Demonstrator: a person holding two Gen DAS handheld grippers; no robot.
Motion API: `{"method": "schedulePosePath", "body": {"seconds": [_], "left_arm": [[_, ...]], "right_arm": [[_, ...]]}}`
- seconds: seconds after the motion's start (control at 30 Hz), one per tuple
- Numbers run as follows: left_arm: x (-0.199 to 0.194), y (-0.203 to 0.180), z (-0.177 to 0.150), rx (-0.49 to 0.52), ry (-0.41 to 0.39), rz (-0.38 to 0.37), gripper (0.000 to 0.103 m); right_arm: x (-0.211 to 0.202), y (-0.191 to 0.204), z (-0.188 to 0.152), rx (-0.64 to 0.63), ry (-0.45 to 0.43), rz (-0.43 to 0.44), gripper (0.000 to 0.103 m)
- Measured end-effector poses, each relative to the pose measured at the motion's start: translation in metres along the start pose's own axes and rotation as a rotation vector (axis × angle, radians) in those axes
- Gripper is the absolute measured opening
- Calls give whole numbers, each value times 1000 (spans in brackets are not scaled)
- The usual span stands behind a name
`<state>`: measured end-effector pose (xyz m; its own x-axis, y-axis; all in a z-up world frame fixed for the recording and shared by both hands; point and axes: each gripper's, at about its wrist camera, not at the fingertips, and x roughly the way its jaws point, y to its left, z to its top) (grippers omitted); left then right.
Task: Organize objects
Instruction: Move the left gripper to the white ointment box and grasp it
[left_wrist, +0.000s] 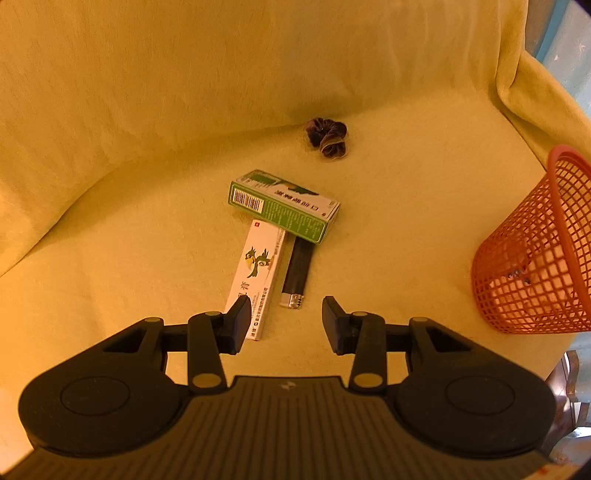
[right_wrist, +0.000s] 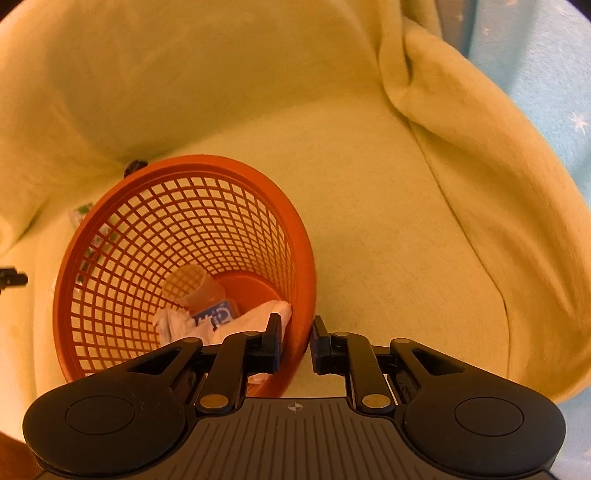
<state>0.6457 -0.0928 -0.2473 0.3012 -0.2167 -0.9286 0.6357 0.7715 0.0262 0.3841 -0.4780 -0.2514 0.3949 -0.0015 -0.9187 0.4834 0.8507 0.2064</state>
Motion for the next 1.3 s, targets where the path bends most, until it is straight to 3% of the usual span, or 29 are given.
{"method": "schedulePosePath", "body": {"seconds": [0.2,0.97,1.3], "left_arm": [[18,9,-2,20,18,-1,38],[124,23,12,140,64,26,40],[112,25,4,122,60,27,32]], "right_arm": [[-1,6,2,-32,26,13,12],[-8,9,-8,91,43,9,12],[-12,9,-12,112,38,16,11]]}}
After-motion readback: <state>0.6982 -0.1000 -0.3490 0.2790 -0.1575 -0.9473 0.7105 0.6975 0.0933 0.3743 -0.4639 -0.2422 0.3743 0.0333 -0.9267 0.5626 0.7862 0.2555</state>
